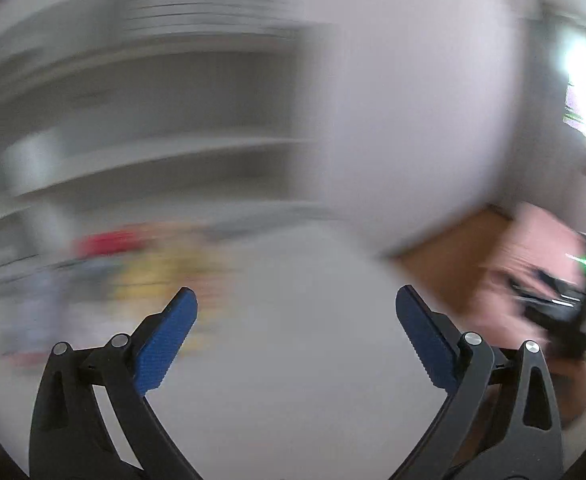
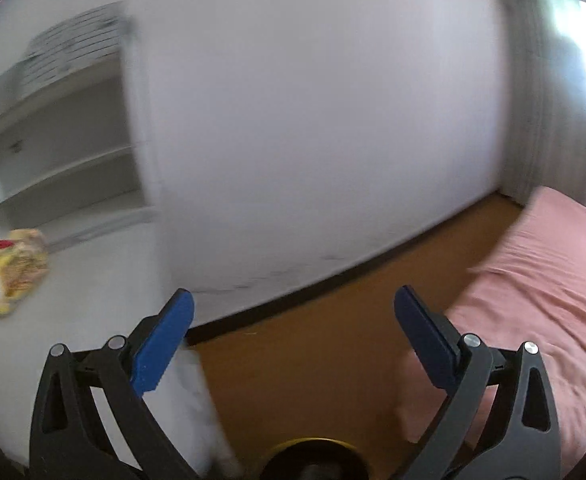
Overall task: Collect trash
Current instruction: 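Swing both tools back toward the remaining trash on the desk, then grasp the crumpled printed wrapper with the left tool while the right tool grasps the yellow snack bag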
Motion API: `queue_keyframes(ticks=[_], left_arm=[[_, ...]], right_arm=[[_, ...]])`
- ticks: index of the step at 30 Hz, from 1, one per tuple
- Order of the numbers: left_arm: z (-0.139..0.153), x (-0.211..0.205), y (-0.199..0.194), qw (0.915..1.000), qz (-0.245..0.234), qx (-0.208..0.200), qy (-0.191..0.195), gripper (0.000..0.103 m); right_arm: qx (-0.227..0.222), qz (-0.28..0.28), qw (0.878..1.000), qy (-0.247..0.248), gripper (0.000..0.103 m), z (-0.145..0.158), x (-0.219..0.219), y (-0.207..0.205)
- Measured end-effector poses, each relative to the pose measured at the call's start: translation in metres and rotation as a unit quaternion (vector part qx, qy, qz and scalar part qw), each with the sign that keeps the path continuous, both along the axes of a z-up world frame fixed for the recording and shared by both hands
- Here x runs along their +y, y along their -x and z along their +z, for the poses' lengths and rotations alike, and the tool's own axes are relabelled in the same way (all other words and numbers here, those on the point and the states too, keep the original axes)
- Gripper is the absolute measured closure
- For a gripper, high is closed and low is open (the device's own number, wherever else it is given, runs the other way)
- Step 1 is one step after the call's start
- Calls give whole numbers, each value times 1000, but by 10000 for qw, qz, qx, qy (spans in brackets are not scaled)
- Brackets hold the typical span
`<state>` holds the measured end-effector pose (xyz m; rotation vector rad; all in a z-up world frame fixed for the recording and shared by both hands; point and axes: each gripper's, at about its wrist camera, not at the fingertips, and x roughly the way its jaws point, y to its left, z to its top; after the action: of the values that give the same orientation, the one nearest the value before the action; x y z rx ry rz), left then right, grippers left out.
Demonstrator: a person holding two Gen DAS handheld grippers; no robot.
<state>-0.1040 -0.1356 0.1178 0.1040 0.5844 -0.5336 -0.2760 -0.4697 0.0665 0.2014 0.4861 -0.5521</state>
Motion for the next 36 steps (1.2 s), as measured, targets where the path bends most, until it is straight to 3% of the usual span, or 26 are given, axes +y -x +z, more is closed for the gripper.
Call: queue_keyframes(ticks=[4,7,10,16,22,28,31,36], left_arm=[[-10,134,-39,9859,1626,84,-387,7],[-16,193,-47,9781,2029,269,-366,7],[-27,232,-53,9756,2140,426,-260,7],[-56,247,-84,9751,2013,711,-597,7],[-74,235,-102,9796,1572,811,-951,7],[-86,229,-120,9818,1315,1076,-850,7],[-78,225,-118,9847,1264,904,-792,7],[-57,204,-108,9935,778,638,-529,7]], right_arm=[[132,711,9974,26,6,-2,62,-55],[247,1031,9944,-12,6,-10,95,-83],[277,1299,9909,-222,6,-12,132,-112],[391,1790,9804,-720,6,-10,189,-150],[475,2091,9765,-222,6,4,226,-168],[515,2216,9734,-256,6,9,244,-190],[536,2315,9711,-227,6,11,252,-195],[472,2344,9707,-259,6,16,260,-206]])
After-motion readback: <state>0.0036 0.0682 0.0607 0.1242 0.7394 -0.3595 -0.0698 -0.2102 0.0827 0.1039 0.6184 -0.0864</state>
